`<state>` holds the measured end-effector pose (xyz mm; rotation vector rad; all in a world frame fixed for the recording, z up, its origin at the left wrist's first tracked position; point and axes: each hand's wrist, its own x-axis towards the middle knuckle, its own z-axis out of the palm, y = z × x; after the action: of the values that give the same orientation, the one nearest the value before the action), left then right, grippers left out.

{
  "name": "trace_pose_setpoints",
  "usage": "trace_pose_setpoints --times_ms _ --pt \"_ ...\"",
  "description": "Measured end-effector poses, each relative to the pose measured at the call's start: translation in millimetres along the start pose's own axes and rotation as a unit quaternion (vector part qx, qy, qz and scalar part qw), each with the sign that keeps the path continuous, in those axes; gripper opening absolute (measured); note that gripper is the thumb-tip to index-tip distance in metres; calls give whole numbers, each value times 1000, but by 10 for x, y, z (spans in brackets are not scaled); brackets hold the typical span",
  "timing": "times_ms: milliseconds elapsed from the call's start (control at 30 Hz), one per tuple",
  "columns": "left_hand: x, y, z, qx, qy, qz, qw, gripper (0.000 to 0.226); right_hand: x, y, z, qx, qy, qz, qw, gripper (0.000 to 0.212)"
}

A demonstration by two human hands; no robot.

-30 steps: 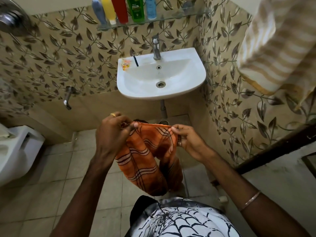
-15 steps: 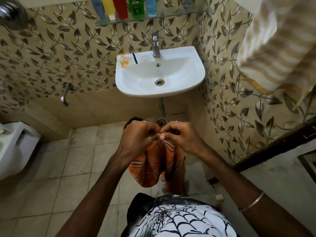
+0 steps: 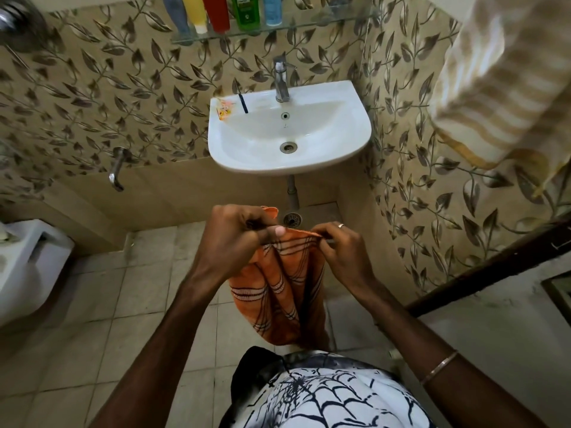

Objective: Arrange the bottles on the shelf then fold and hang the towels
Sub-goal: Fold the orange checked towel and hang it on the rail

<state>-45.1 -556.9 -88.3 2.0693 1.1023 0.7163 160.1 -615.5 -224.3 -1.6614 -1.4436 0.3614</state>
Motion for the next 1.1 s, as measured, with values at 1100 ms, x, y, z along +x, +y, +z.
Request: trace_pose_setpoints --times_ms 1100 --pt "-61 -139 10 36 39 -22 998 6 -15 -44 -110 92 -47 101 989 17"
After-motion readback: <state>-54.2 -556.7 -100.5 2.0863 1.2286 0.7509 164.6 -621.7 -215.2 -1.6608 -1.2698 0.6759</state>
